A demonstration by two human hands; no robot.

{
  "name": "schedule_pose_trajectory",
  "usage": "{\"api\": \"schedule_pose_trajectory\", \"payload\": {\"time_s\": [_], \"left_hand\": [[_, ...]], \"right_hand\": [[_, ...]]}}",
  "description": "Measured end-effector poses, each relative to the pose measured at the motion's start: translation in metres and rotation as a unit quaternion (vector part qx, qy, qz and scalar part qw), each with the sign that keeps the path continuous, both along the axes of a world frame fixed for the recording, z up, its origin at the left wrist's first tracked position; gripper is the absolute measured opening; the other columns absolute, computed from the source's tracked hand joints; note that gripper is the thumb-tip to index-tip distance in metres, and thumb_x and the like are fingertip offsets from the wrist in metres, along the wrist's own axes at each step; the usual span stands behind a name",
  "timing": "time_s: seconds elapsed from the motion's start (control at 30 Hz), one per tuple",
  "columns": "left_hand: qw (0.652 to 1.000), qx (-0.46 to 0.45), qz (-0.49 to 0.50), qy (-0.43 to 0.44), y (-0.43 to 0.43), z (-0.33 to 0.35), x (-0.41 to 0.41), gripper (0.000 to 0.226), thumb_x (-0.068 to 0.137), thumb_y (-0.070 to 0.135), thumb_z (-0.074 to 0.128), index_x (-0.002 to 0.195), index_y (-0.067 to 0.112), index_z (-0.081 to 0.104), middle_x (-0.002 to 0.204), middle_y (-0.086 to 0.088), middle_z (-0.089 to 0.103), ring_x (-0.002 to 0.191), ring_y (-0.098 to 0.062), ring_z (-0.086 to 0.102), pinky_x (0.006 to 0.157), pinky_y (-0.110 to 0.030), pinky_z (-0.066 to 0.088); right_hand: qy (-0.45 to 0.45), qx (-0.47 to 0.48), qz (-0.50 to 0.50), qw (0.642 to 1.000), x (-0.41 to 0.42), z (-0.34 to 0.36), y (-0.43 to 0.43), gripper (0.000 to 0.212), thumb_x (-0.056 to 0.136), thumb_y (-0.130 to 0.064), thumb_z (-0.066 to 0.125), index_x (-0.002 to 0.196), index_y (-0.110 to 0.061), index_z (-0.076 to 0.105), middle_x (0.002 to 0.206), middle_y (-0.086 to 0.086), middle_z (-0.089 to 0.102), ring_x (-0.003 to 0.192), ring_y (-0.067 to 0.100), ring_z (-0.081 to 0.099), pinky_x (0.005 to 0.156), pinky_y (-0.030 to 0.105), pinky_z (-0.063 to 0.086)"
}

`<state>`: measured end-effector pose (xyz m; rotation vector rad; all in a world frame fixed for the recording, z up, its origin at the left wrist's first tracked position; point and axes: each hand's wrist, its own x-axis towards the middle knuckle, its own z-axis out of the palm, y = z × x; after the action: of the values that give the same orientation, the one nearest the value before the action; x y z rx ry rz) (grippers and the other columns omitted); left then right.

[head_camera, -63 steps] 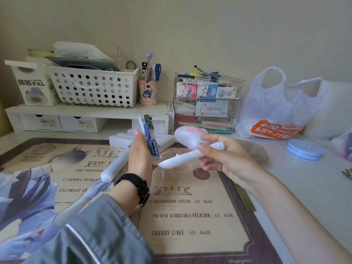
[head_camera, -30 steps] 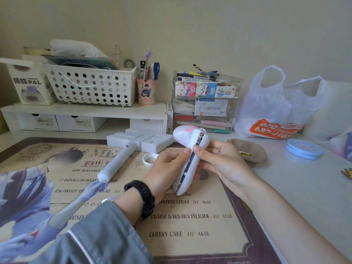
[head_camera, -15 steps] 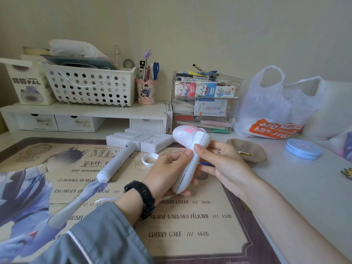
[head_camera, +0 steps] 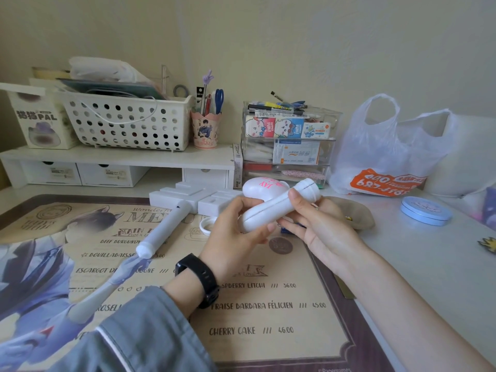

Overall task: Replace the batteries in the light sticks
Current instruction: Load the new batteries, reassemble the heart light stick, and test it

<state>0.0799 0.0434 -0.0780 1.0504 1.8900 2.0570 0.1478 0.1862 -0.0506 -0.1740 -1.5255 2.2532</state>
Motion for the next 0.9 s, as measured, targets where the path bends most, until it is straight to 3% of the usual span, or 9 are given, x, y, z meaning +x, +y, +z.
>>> {"api": "schedule_pose_trajectory", "payload": {"time_s": [0.23,0.3,0.4,0.63,0.77,0.83,0.9], "left_hand": [[0.999,0.021,0.009,0.034,-0.001,0.002,-0.002,0.024,0.083,0.01,0.068,0.106,0.012,0.061,0.096,-0.002,0.065,0.075,-0.009,0.063,0.066,-0.027,0.057],[0.999,0.007,0.014,0.046,-0.001,0.002,-0.002,0.017,0.087,0.02,0.065,0.101,0.012,0.061,0.089,-0.002,0.067,0.066,-0.008,0.063,0.061,-0.023,0.053],[0.998,-0.009,0.026,0.056,0.0,-0.001,-0.003,0.026,0.088,0.037,0.06,0.094,0.012,0.061,0.077,0.002,0.068,0.058,-0.007,0.059,0.057,-0.021,0.048],[0.994,-0.007,0.038,0.105,-0.001,0.002,-0.004,0.035,0.08,0.051,0.058,0.097,0.021,0.063,0.08,0.004,0.07,0.063,-0.006,0.061,0.061,-0.021,0.049],[0.994,0.01,0.04,0.105,-0.001,0.001,-0.009,0.026,0.079,0.041,0.065,0.103,0.029,0.064,0.086,0.017,0.067,0.074,-0.004,0.06,0.066,-0.022,0.047],[0.993,0.016,0.065,0.101,-0.002,0.0,-0.013,0.026,0.079,0.033,0.065,0.104,0.029,0.063,0.088,0.014,0.067,0.076,-0.009,0.061,0.067,-0.028,0.049],[0.992,0.022,0.086,0.09,-0.004,-0.003,-0.016,0.026,0.078,0.03,0.064,0.104,0.03,0.062,0.089,0.007,0.067,0.079,-0.02,0.063,0.073,-0.039,0.051]], "right_hand": [[-0.01,0.083,0.066,0.994,0.001,0.0,0.002,0.046,0.08,-0.017,0.066,0.12,0.004,0.057,0.118,0.022,0.065,0.111,0.035,0.062,0.098,0.043,0.049],[-0.02,0.111,0.066,0.991,0.001,-0.002,0.002,0.045,0.075,-0.019,0.07,0.115,0.0,0.06,0.11,0.018,0.067,0.103,0.029,0.064,0.093,0.04,0.049],[-0.03,0.157,0.052,0.986,0.001,-0.007,-0.003,0.042,0.071,-0.029,0.073,0.105,-0.006,0.066,0.095,0.01,0.067,0.095,0.023,0.06,0.085,0.038,0.045],[0.015,0.224,0.013,0.974,0.0,-0.008,-0.007,0.029,0.08,-0.036,0.069,0.095,-0.011,0.07,0.099,0.013,0.071,0.094,0.019,0.064,0.077,0.03,0.046],[0.026,0.22,0.018,0.975,-0.002,-0.009,-0.003,0.038,0.077,-0.029,0.072,0.109,-0.01,0.065,0.106,0.007,0.071,0.102,0.02,0.065,0.078,0.03,0.048],[0.051,0.186,0.03,0.981,-0.002,-0.003,0.001,0.042,0.077,-0.021,0.077,0.115,-0.014,0.061,0.101,0.003,0.071,0.095,0.02,0.066,0.077,0.031,0.051],[0.077,0.139,-0.001,0.987,-0.001,0.003,0.009,0.054,0.073,-0.026,0.072,0.122,-0.016,0.055,0.089,-0.001,0.07,0.08,0.016,0.066,0.067,0.028,0.052]]}}
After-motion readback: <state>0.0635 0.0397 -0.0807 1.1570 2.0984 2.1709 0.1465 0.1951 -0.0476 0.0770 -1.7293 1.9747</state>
